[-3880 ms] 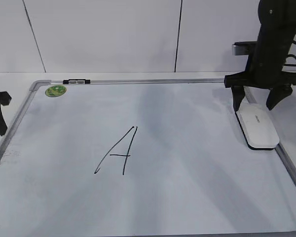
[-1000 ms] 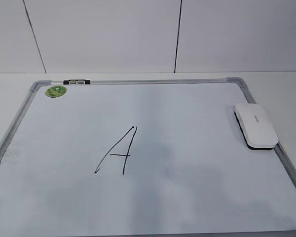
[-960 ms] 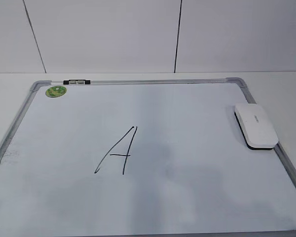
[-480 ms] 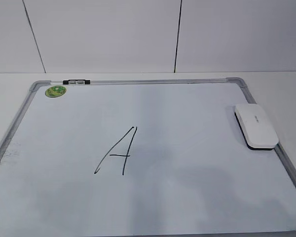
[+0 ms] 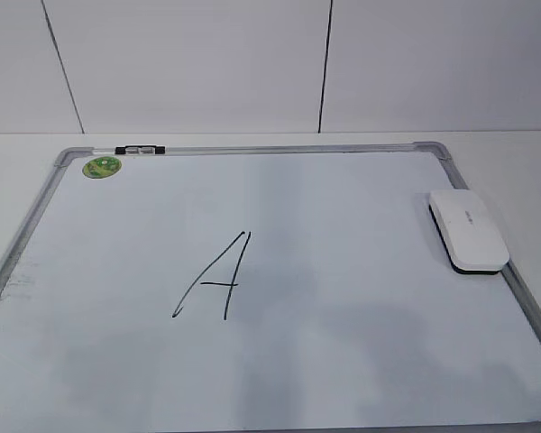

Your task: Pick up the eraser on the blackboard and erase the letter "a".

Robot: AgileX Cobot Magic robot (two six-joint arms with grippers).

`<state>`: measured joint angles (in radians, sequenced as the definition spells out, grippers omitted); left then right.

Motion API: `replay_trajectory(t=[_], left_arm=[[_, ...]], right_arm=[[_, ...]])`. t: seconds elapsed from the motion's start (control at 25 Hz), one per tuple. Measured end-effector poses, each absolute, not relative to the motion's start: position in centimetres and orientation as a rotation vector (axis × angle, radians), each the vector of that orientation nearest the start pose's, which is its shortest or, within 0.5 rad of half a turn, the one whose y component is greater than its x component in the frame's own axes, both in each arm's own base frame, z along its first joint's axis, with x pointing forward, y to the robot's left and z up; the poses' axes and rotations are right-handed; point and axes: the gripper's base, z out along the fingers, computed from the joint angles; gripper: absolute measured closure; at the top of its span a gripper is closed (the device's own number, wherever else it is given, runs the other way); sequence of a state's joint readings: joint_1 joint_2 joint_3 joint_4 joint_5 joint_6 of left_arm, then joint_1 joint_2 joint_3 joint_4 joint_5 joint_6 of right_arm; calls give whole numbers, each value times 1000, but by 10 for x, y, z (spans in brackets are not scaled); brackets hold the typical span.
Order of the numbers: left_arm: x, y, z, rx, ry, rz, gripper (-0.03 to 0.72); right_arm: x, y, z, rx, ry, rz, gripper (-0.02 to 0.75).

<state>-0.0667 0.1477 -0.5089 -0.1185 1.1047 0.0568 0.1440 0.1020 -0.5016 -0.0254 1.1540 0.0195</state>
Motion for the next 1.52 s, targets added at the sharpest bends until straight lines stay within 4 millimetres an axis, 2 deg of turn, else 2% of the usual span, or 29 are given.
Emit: replay_trajectory(t=[0.76,0.92,1.12,1.52], left_arm=[[14,-11,276,136,2220,-160,443],[7,-11,277,146,2178,-166,443],[-7,-10,277,148,2082,-164,443],[-7,-10,276,148,2086,-169,443]], right_arm=[[6,-1,271,-138,2234,54,177],[4,-2,271,-137,2216,56,178],[-9,-4,271,-130,2129,63,178],[-11,-4,270,-129,2114,63,178]])
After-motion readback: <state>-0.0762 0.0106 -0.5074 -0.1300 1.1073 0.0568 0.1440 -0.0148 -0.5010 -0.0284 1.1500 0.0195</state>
